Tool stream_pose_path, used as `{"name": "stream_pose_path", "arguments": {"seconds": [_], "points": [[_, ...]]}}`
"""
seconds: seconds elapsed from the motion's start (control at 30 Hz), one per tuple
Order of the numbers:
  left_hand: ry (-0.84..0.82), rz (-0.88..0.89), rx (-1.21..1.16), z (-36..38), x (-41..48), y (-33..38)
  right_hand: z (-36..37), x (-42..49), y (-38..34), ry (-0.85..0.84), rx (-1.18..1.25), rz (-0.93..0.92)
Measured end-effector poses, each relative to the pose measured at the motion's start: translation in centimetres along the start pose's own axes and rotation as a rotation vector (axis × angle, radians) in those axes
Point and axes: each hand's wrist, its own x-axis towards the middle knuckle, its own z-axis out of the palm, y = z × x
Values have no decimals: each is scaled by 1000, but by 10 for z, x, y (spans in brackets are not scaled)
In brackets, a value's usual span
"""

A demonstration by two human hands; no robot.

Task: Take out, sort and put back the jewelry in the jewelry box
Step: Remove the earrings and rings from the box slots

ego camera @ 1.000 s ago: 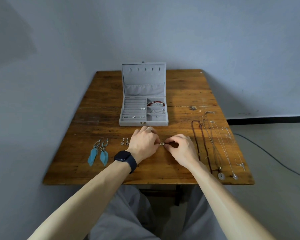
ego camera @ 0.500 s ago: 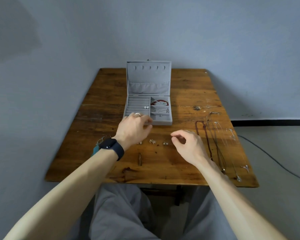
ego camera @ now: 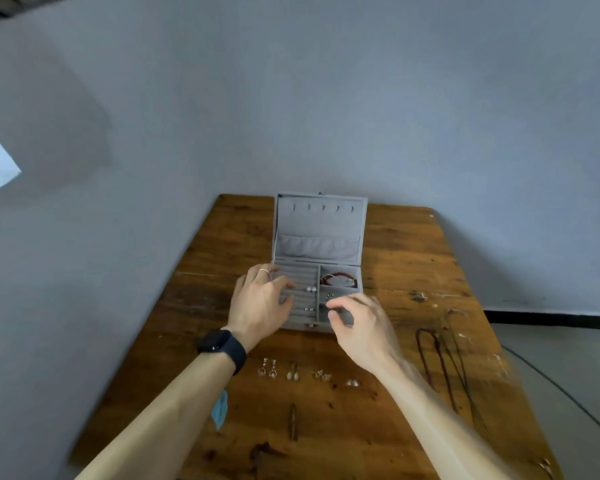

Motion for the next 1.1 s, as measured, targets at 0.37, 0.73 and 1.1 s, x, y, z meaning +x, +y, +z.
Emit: {"name": "stream_pose_path", "arguments": {"seconds": [0.37,0.73,1.1], "points": [[-44,92,36,41,50,2,40,73,6,-92,-165,-29],[2,97,-35,38,47,-8,41,79,-3,-99,-176,-43],[-185,21,-491,3,-16,37,-28,-24,18,69,288,183]]}}
